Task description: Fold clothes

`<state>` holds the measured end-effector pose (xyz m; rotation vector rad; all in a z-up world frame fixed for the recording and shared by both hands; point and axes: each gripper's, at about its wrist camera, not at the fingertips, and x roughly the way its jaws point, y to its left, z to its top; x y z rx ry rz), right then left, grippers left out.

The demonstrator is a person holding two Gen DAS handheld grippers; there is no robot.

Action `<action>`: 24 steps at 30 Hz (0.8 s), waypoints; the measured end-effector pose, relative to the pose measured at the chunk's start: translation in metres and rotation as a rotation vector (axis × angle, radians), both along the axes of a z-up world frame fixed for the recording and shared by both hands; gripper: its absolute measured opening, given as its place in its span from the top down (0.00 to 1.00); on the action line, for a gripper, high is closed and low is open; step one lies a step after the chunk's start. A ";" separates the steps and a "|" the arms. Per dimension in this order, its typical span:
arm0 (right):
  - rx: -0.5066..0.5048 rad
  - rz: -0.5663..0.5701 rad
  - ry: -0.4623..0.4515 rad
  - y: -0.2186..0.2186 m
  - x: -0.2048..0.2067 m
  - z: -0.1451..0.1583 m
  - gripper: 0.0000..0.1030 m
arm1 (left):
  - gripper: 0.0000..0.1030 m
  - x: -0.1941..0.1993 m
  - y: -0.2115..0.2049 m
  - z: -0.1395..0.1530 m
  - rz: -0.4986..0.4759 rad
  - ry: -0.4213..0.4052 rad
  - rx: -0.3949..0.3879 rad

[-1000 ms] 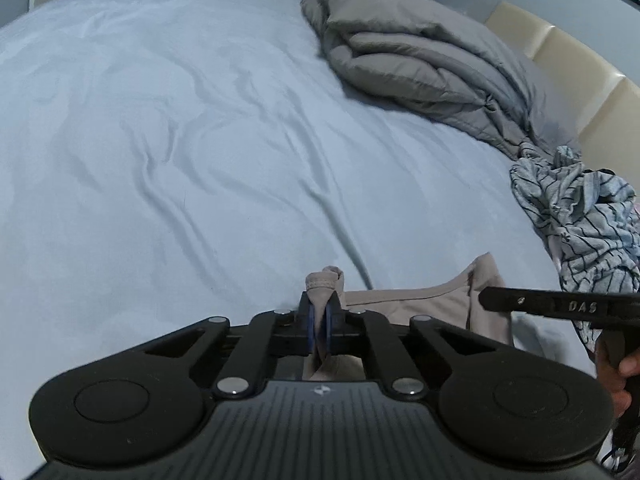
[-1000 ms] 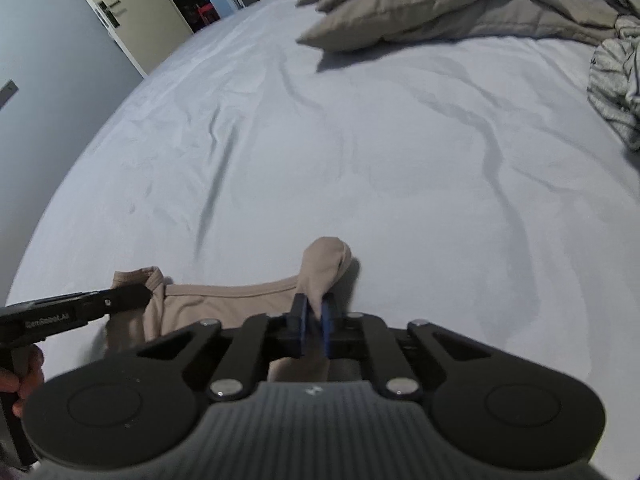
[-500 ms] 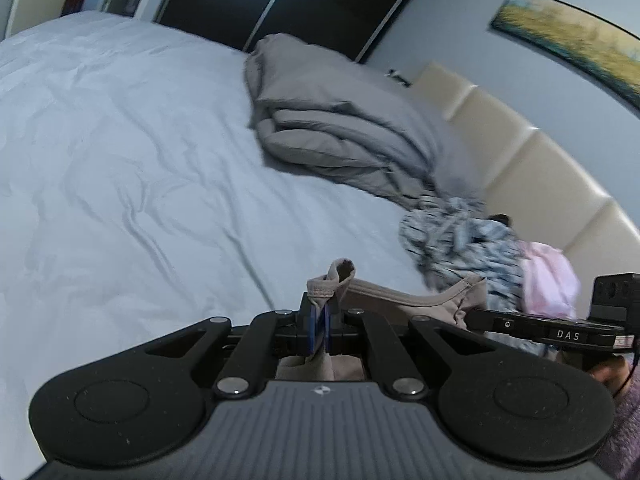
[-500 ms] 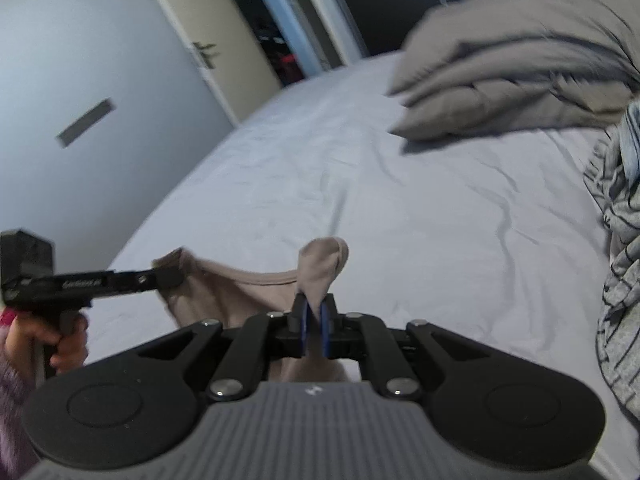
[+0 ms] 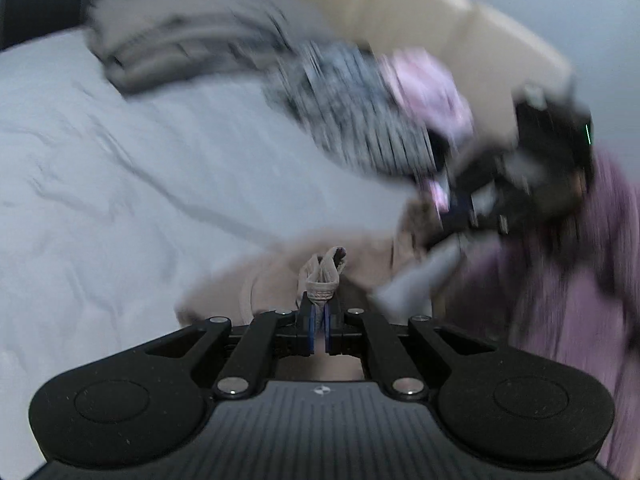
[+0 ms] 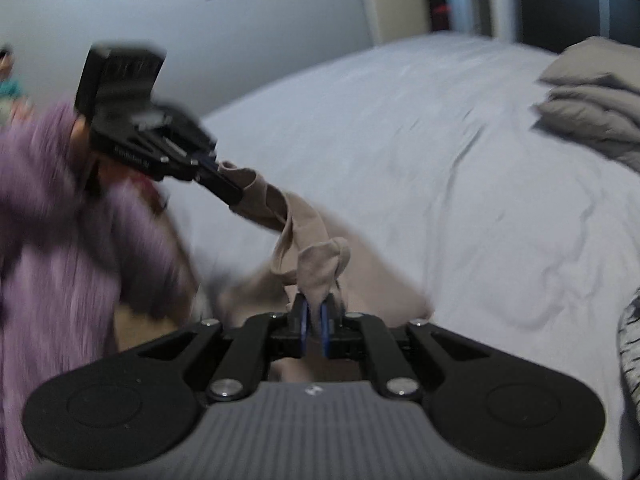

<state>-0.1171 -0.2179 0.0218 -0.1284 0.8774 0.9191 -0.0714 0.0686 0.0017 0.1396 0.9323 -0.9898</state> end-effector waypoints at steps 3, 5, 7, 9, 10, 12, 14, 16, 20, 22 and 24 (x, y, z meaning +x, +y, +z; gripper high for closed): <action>-0.071 0.058 0.039 0.010 -0.005 -0.020 0.92 | 0.98 -0.013 -0.005 -0.026 -0.063 0.034 0.109; -0.124 0.086 0.054 0.018 -0.006 -0.033 0.92 | 0.98 -0.017 -0.008 -0.042 -0.076 0.047 0.157; -0.178 0.115 0.061 0.025 -0.008 -0.045 0.92 | 0.98 -0.019 -0.013 -0.055 -0.092 0.061 0.186; -0.234 0.145 0.052 0.033 -0.012 -0.055 0.92 | 0.98 -0.024 -0.018 -0.066 -0.118 0.044 0.236; -0.257 0.158 0.048 0.035 -0.015 -0.059 0.92 | 0.98 -0.027 -0.020 -0.071 -0.132 0.035 0.261; -0.295 0.185 0.044 0.037 -0.018 -0.067 0.91 | 0.98 -0.030 -0.021 -0.077 -0.148 0.027 0.296; -0.309 0.199 0.039 0.037 -0.022 -0.069 0.87 | 0.98 -0.031 -0.021 -0.078 -0.151 0.028 0.308; -0.295 0.214 0.031 0.037 -0.026 -0.065 0.72 | 0.97 -0.033 -0.019 -0.075 -0.150 0.026 0.303; -0.231 0.202 0.010 0.025 -0.032 -0.049 0.47 | 0.78 -0.038 -0.015 -0.063 -0.175 0.031 0.258; -0.195 0.174 -0.003 0.018 -0.031 -0.040 0.48 | 0.64 -0.044 -0.009 -0.053 -0.201 0.042 0.190; -0.153 0.122 -0.009 0.012 -0.026 -0.033 0.49 | 0.62 -0.045 -0.004 -0.043 -0.188 0.024 0.121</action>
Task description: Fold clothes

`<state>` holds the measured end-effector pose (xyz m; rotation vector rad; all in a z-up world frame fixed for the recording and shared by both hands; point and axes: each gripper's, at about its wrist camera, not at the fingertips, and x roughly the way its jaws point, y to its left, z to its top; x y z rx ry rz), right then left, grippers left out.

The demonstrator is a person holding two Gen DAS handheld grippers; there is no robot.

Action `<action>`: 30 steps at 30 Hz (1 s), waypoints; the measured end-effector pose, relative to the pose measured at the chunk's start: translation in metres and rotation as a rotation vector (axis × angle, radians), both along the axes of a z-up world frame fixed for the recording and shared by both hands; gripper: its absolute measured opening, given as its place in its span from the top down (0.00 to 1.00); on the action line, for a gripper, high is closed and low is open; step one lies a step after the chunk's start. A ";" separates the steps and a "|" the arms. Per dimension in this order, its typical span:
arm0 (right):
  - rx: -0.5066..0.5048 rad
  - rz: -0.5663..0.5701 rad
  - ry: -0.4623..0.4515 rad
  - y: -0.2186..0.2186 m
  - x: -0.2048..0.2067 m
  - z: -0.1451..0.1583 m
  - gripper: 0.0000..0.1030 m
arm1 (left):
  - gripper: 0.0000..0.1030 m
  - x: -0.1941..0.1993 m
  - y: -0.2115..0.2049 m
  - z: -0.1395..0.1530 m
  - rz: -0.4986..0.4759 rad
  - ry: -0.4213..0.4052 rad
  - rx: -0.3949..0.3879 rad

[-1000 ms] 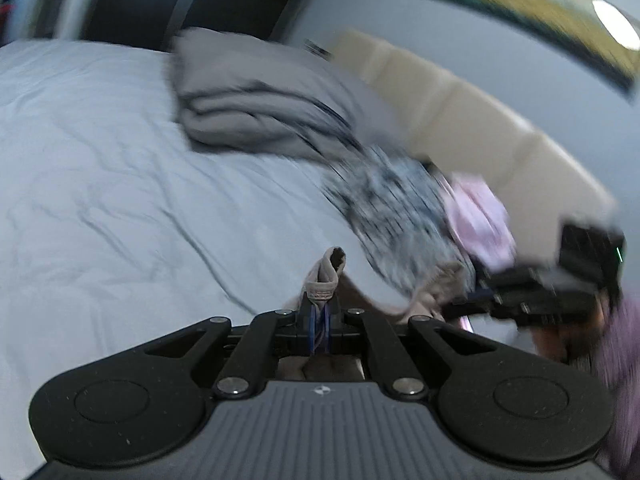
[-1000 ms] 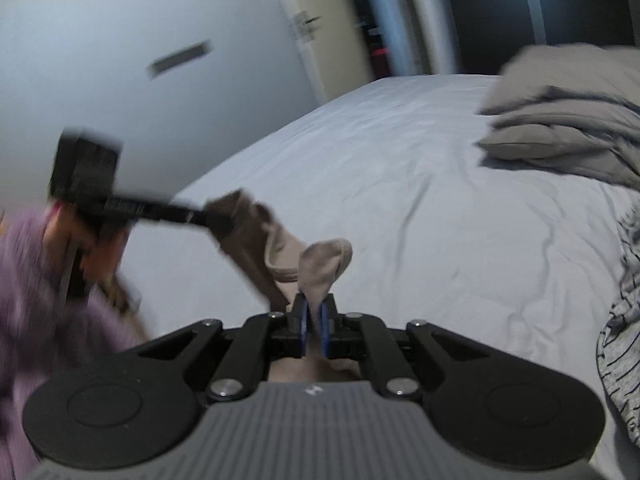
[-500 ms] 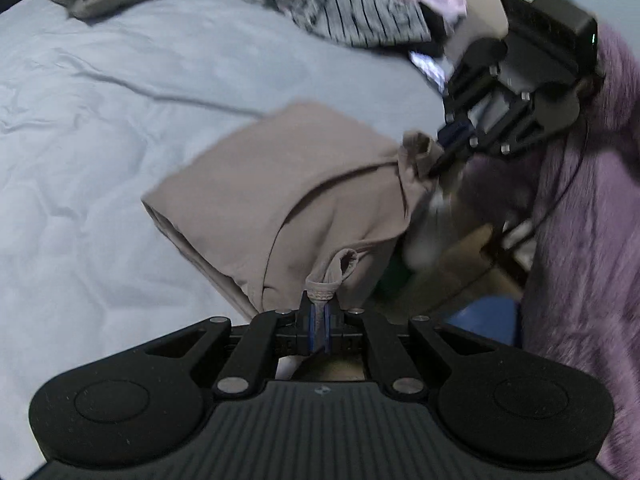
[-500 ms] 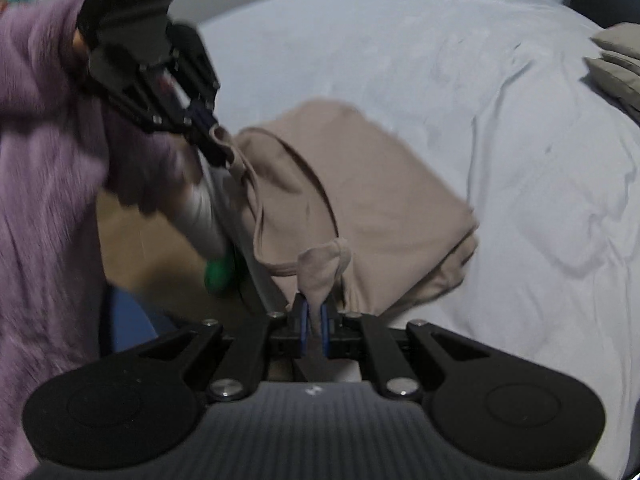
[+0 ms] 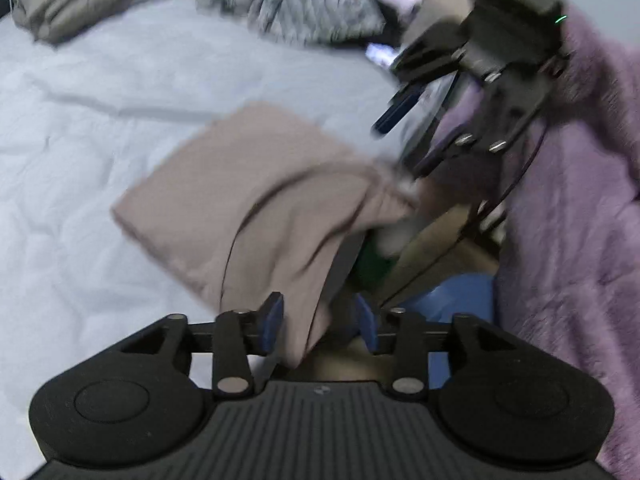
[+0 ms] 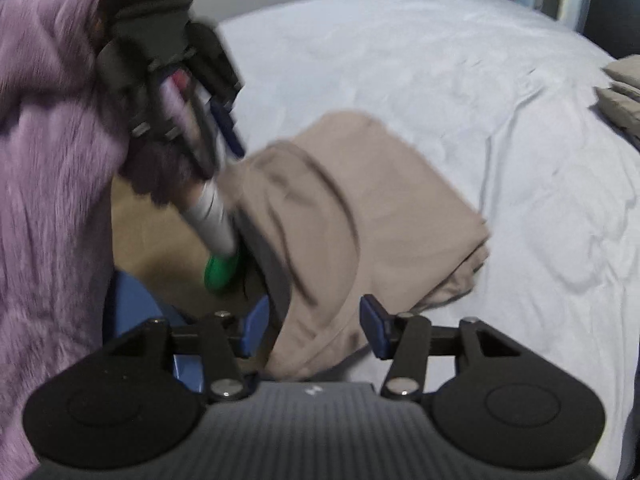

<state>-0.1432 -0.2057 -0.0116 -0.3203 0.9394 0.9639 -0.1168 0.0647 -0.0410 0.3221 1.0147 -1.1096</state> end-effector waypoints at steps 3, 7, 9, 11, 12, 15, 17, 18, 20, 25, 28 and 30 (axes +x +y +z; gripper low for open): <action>0.008 -0.097 0.004 0.000 0.012 0.001 0.65 | 0.62 0.012 0.005 0.004 0.118 -0.014 -0.044; -0.003 -0.254 -0.012 0.007 0.030 -0.005 0.69 | 0.67 0.031 0.011 0.002 0.305 -0.023 -0.065; 0.015 -0.379 -0.003 0.009 0.044 -0.011 0.68 | 0.67 0.046 0.015 -0.009 0.435 0.011 -0.057; 0.062 -0.470 0.041 0.004 0.058 -0.015 0.68 | 0.67 0.060 0.022 -0.021 0.521 0.090 -0.087; 0.071 -0.501 0.050 0.002 0.064 -0.016 0.68 | 0.67 0.066 0.025 -0.026 0.556 0.123 -0.100; 0.044 -0.563 0.049 -0.001 0.077 -0.021 0.68 | 0.67 0.077 0.031 -0.035 0.620 0.145 -0.103; 0.054 -0.592 0.091 -0.003 0.085 -0.028 0.67 | 0.68 0.086 0.034 -0.043 0.638 0.177 -0.116; 0.059 -0.601 0.115 0.000 0.089 -0.034 0.67 | 0.72 0.090 0.031 -0.047 0.635 0.190 -0.120; 0.051 -0.603 0.163 0.005 0.094 -0.046 0.83 | 0.83 0.097 0.018 -0.055 0.616 0.181 -0.091; -0.018 -0.607 0.195 0.015 0.098 -0.066 0.92 | 0.89 0.097 0.005 -0.068 0.592 0.147 -0.033; -0.031 -0.598 0.195 0.019 0.098 -0.071 0.92 | 0.89 0.096 0.001 -0.072 0.576 0.133 -0.004; -0.030 -0.598 0.194 0.018 0.098 -0.070 0.91 | 0.89 0.096 0.002 -0.070 0.583 0.137 -0.004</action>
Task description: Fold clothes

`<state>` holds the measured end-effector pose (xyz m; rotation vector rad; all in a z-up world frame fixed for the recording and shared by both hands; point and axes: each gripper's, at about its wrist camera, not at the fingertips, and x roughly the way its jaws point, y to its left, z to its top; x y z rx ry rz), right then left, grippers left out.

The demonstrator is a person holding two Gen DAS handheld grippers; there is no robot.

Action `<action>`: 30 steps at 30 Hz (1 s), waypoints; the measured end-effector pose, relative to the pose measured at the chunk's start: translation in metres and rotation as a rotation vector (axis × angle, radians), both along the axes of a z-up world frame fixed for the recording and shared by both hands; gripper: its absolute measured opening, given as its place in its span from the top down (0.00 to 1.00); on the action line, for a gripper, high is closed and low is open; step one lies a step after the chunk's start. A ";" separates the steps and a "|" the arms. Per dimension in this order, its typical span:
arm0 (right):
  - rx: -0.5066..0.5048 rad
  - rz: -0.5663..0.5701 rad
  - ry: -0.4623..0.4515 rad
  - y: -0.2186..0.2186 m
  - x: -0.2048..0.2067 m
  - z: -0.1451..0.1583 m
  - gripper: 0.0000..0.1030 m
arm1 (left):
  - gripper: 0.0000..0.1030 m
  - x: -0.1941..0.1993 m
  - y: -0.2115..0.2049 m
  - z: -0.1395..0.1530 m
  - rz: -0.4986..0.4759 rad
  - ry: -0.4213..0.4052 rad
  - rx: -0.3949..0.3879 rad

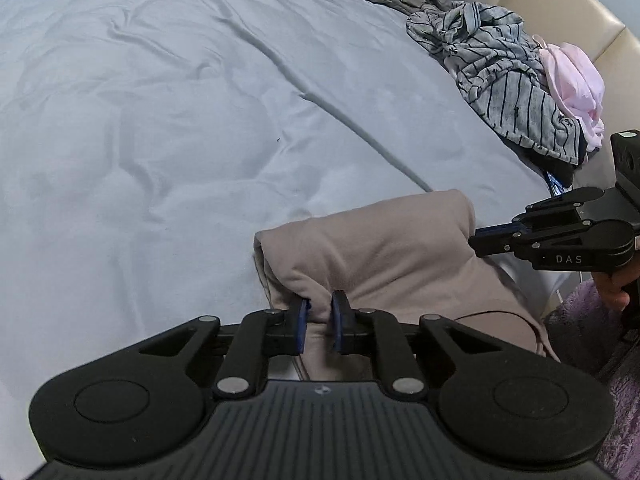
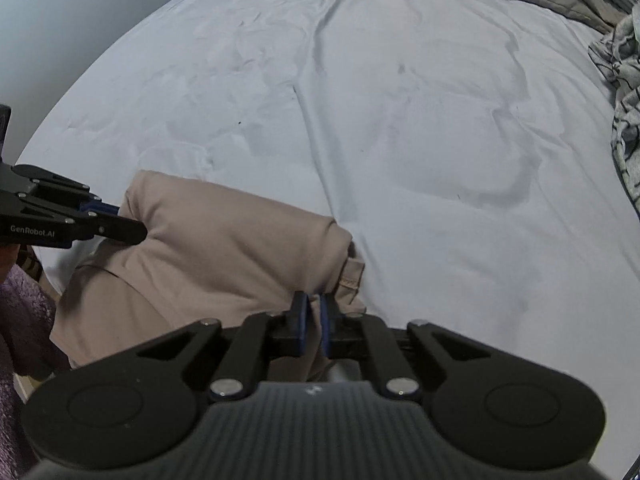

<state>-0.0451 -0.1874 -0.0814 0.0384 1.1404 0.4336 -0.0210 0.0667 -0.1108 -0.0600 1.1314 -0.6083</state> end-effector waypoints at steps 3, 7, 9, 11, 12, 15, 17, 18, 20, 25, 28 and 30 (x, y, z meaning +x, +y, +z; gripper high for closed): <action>0.000 -0.011 -0.004 -0.006 -0.004 0.005 0.88 | 0.86 -0.003 0.001 0.007 0.016 -0.009 -0.002; 0.012 -0.069 -0.014 -0.019 -0.009 0.009 0.44 | 0.54 -0.015 0.007 0.020 0.033 -0.063 -0.001; 0.058 -0.102 0.013 -0.027 -0.012 0.009 0.40 | 0.47 -0.019 0.015 0.023 0.068 -0.047 -0.043; 0.093 -0.130 0.046 -0.032 -0.014 0.005 0.40 | 0.47 -0.021 0.022 0.022 0.099 -0.015 -0.075; 0.109 -0.137 0.064 -0.034 -0.015 0.003 0.40 | 0.47 -0.021 0.024 0.021 0.112 0.005 -0.084; 0.145 -0.154 0.119 -0.035 -0.015 -0.005 0.40 | 0.47 -0.023 0.024 0.011 0.130 0.064 -0.098; 0.156 -0.167 0.141 -0.036 -0.015 -0.010 0.40 | 0.47 -0.025 0.019 0.007 0.113 0.081 -0.093; 0.160 -0.173 0.150 -0.036 -0.015 -0.013 0.40 | 0.47 -0.026 0.017 0.005 0.098 0.087 -0.087; 0.168 -0.184 0.165 -0.036 -0.015 -0.017 0.40 | 0.47 -0.028 0.011 0.001 0.074 0.095 -0.065; 0.172 -0.188 0.174 -0.030 -0.013 -0.023 0.41 | 0.47 -0.026 0.004 -0.006 0.054 0.098 -0.039; 0.168 -0.175 0.167 -0.026 -0.012 -0.024 0.42 | 0.47 -0.023 -0.001 -0.010 0.049 0.096 -0.038; 0.172 -0.169 0.161 -0.024 -0.011 -0.025 0.48 | 0.47 -0.021 -0.004 -0.012 0.037 0.089 -0.033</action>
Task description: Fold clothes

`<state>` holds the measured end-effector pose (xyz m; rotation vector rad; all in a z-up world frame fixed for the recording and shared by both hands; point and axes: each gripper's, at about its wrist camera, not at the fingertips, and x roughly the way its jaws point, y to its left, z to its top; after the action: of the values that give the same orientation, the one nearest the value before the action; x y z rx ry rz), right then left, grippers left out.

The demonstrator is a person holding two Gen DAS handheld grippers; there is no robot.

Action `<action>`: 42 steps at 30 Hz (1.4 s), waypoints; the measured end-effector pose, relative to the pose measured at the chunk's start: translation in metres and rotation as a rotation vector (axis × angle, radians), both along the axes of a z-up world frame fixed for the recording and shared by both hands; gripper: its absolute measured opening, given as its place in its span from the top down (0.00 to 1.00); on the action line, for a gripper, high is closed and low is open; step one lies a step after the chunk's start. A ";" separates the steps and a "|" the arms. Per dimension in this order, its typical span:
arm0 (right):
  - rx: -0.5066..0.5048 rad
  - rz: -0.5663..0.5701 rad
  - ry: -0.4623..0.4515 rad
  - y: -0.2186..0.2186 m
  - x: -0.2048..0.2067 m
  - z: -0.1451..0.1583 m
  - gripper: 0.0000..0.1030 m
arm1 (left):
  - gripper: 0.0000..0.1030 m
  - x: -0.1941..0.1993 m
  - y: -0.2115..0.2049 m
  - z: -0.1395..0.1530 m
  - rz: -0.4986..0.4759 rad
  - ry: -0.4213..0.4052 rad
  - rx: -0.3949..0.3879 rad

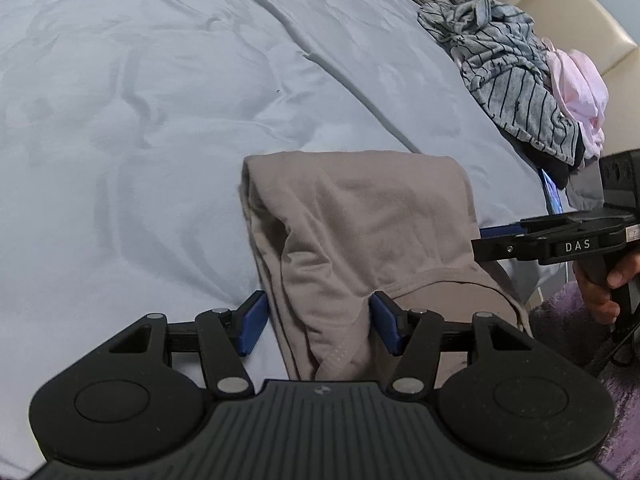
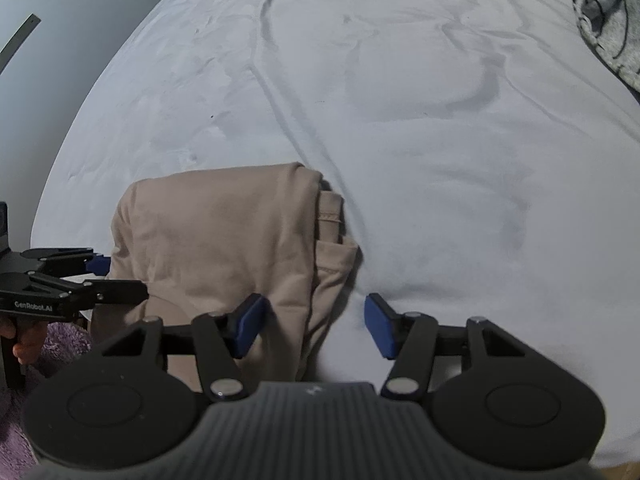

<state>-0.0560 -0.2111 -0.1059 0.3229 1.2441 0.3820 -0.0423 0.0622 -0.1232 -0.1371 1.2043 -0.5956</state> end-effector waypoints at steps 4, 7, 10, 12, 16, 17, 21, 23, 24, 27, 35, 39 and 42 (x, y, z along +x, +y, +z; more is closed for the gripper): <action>0.051 0.001 0.007 0.003 0.001 -0.003 0.69 | 0.52 0.001 -0.005 -0.001 -0.024 -0.013 0.014; 0.048 0.005 0.006 0.001 0.000 0.000 0.72 | 0.64 0.002 -0.005 -0.001 -0.031 -0.016 0.011; 0.055 0.018 -0.005 0.003 -0.002 0.003 0.80 | 0.73 0.002 -0.004 0.001 -0.032 -0.018 -0.001; 0.046 0.028 -0.018 0.005 -0.004 0.006 0.82 | 0.76 0.001 -0.003 0.003 -0.027 -0.018 -0.009; 0.048 0.033 -0.034 0.006 -0.003 0.014 0.85 | 0.82 -0.001 0.002 0.010 -0.015 -0.030 -0.024; 0.048 0.034 -0.041 0.006 -0.003 0.017 0.85 | 0.82 -0.002 0.004 0.012 -0.011 -0.034 -0.028; 0.062 0.044 -0.080 0.010 -0.003 0.032 0.86 | 0.83 -0.005 0.017 0.025 0.020 -0.061 -0.039; 0.081 0.049 -0.103 0.017 -0.001 0.042 0.88 | 0.83 -0.006 0.026 0.035 0.038 -0.082 -0.036; 0.091 0.053 -0.116 0.023 0.002 0.046 0.88 | 0.83 -0.005 0.031 0.040 0.043 -0.098 -0.029; 0.116 0.073 -0.162 0.045 0.013 0.062 0.88 | 0.83 -0.001 0.050 0.059 0.066 -0.137 -0.009; 0.214 0.101 -0.200 0.121 0.053 0.079 0.88 | 0.83 0.014 0.130 0.109 0.164 -0.202 0.089; 0.261 0.129 -0.212 0.179 0.074 0.081 0.88 | 0.83 0.020 0.184 0.123 0.245 -0.218 0.145; 0.283 0.158 -0.222 0.230 0.091 0.079 0.88 | 0.83 0.023 0.226 0.125 0.314 -0.225 0.184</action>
<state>0.0355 0.0190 -0.0266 0.4123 1.0002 0.7137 -0.0194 0.2881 0.0019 -0.0980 0.9871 -0.2169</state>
